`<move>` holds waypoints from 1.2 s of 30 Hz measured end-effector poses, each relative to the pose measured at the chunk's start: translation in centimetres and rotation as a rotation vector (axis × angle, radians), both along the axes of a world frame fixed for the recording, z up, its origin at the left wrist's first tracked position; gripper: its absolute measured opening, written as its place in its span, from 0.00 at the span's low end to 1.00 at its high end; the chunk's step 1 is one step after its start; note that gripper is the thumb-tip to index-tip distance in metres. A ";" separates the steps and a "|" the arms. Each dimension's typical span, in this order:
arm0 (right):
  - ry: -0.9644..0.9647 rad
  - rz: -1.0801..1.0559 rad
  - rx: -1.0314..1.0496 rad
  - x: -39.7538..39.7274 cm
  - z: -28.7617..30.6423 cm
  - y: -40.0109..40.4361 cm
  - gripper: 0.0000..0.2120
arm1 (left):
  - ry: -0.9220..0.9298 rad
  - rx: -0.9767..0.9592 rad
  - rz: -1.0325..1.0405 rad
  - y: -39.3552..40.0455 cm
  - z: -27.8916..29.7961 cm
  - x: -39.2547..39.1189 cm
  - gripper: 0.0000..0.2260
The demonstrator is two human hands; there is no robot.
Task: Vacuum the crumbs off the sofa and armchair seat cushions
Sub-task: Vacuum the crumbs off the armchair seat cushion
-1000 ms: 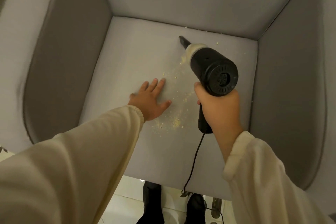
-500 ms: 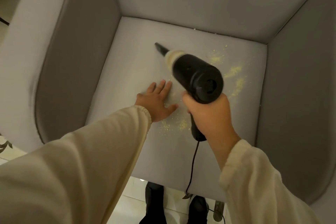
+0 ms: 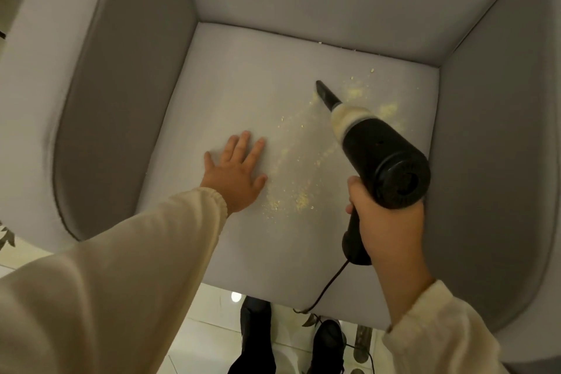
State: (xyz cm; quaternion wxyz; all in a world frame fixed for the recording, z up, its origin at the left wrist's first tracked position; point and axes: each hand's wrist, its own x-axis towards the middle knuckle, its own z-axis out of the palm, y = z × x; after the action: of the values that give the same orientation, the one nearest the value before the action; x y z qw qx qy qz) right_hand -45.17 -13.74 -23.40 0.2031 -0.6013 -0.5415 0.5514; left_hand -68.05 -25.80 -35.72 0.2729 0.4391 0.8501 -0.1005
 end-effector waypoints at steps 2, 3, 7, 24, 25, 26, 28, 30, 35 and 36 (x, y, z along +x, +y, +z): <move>0.015 0.040 -0.016 -0.2 0.0 -0.5 0.05 | 0.010 -0.051 0.028 -1.3 -0.2 0.1 0.35; 0.014 0.061 -0.016 -0.3 0.0 -0.7 0.05 | -0.001 -0.076 0.037 -1.6 -0.3 0.1 0.36; 0.022 0.043 0.055 0.3 0.0 -1.1 0.06 | -0.080 -0.127 0.070 -1.8 -0.7 0.5 0.39; 0.016 0.176 0.016 1.6 -1.1 -5.6 0.11 | -0.064 -0.177 0.044 -1.6 -0.7 0.2 0.43; 0.026 0.152 0.000 1.8 -1.2 -5.5 0.09 | -0.064 -0.177 0.044 -1.6 -0.6 0.3 0.42; 0.032 0.134 -0.016 2.0 -1.2 -5.5 0.08 | -0.066 -0.175 0.046 -1.6 -0.6 0.3 0.42; 0.026 0.129 -0.034 2.6 -1.2 -5.7 0.08 | -0.071 -0.171 0.049 -1.6 -0.6 0.3 0.42; -0.005 0.146 -0.047 3.3 -1.4 -6.2 0.09 | -0.073 -0.171 0.052 -1.6 -0.5 0.3 0.42; -0.023 0.140 0.002 3.9 -1.7 -6.7 0.13 | -0.072 -0.169 0.064 -1.5 -0.3 0.3 0.43; -0.006 0.128 0.012 3.7 -1.6 -6.4 0.13 | -0.077 -0.169 0.067 -1.5 -0.2 0.3 0.43</move>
State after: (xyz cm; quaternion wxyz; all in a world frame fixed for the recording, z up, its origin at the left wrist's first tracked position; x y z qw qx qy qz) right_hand -41.48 -20.13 -25.03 0.1693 -0.5660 -0.5827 0.5582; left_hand -67.73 -27.27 -35.89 0.3448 0.3895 0.8415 -0.1459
